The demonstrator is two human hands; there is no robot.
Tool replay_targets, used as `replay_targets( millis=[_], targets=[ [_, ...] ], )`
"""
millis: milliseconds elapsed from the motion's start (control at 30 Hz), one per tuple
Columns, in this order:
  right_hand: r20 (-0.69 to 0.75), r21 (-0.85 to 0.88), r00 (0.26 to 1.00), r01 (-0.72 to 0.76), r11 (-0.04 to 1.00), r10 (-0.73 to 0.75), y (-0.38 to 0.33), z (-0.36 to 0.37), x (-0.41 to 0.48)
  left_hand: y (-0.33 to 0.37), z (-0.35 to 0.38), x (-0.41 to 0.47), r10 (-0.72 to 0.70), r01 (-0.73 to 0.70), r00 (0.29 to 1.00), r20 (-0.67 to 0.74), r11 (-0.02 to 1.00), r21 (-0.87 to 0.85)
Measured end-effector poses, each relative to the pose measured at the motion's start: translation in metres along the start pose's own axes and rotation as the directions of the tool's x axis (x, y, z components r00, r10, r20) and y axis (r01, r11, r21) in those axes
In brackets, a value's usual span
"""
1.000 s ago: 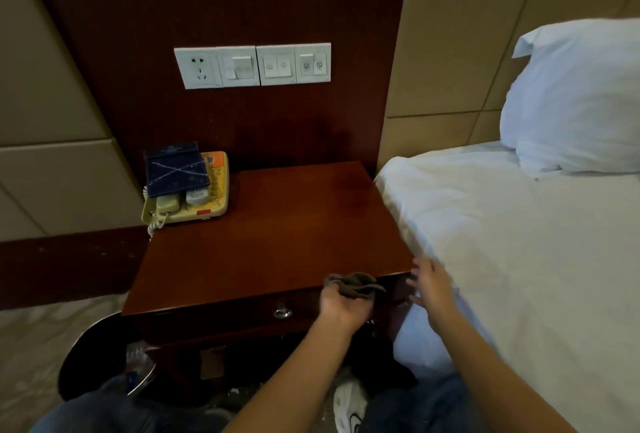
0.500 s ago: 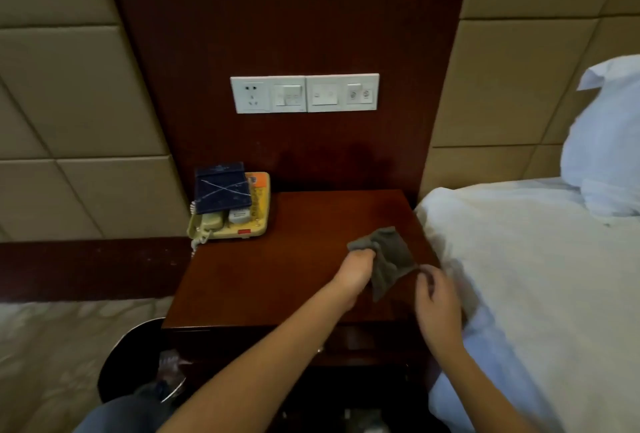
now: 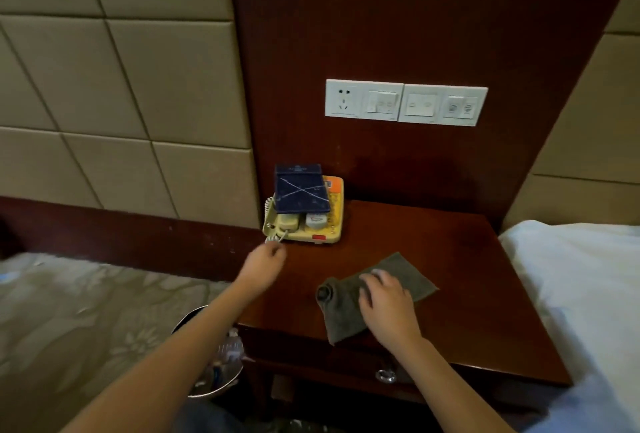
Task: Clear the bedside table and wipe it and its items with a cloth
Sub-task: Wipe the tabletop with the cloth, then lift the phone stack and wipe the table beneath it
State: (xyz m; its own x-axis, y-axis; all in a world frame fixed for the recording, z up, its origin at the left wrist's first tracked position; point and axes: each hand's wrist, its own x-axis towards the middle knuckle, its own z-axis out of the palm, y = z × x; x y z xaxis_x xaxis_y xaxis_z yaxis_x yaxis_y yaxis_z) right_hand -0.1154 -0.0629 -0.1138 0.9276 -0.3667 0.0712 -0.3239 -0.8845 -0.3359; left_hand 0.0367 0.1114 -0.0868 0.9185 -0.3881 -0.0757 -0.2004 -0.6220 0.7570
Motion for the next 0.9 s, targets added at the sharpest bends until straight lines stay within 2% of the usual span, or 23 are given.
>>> replay_targets(
  millis=[33,100,233,367,433,533,633,800,900],
  targets=[
    [-0.007,0.013,1.0,0.009,1.0,-0.009,-0.005,0.0,0.011,-0.006,-0.008,0.011,-0.034,0.031,0.997,-0.074,0.999,-0.032],
    [-0.029,0.087,0.999,-0.027,0.996,0.03,-0.009,-0.001,0.036,-0.018,-0.02,0.036,-0.105,0.1,0.986,-0.131,0.994,-0.044],
    [-0.002,0.31,0.987,-0.155,0.938,0.163,-0.006,-0.004,0.089,-0.037,-0.024,0.086,-0.23,0.23,0.973,-0.031,0.973,0.0],
    [0.037,0.372,0.981,-0.189,0.909,0.188,-0.006,0.002,0.131,-0.046,-0.009,0.12,-0.243,0.243,0.97,0.01,0.968,-0.065],
    [0.026,0.303,0.984,-0.177,0.936,0.178,-0.006,0.009,0.143,-0.047,-0.002,0.134,-0.246,0.247,0.969,0.025,0.962,-0.119],
    [-0.011,0.01,0.994,-0.112,0.994,0.112,0.0,0.017,0.143,-0.049,0.004,0.152,-0.285,0.287,0.958,0.043,0.937,-0.199],
    [-0.024,-0.145,0.999,-0.033,0.989,0.03,0.009,0.022,0.136,-0.051,0.011,0.164,-0.313,0.307,0.95,0.013,0.919,-0.246],
    [-0.04,-0.158,0.999,-0.022,0.987,0.015,0.017,0.032,0.142,-0.055,0.018,0.175,-0.332,0.307,0.942,-0.053,0.914,-0.265],
    [-0.079,-0.031,0.994,-0.072,0.997,0.069,0.011,0.036,0.153,-0.056,0.02,0.176,-0.336,0.306,0.939,-0.081,0.917,-0.257]
  ],
)
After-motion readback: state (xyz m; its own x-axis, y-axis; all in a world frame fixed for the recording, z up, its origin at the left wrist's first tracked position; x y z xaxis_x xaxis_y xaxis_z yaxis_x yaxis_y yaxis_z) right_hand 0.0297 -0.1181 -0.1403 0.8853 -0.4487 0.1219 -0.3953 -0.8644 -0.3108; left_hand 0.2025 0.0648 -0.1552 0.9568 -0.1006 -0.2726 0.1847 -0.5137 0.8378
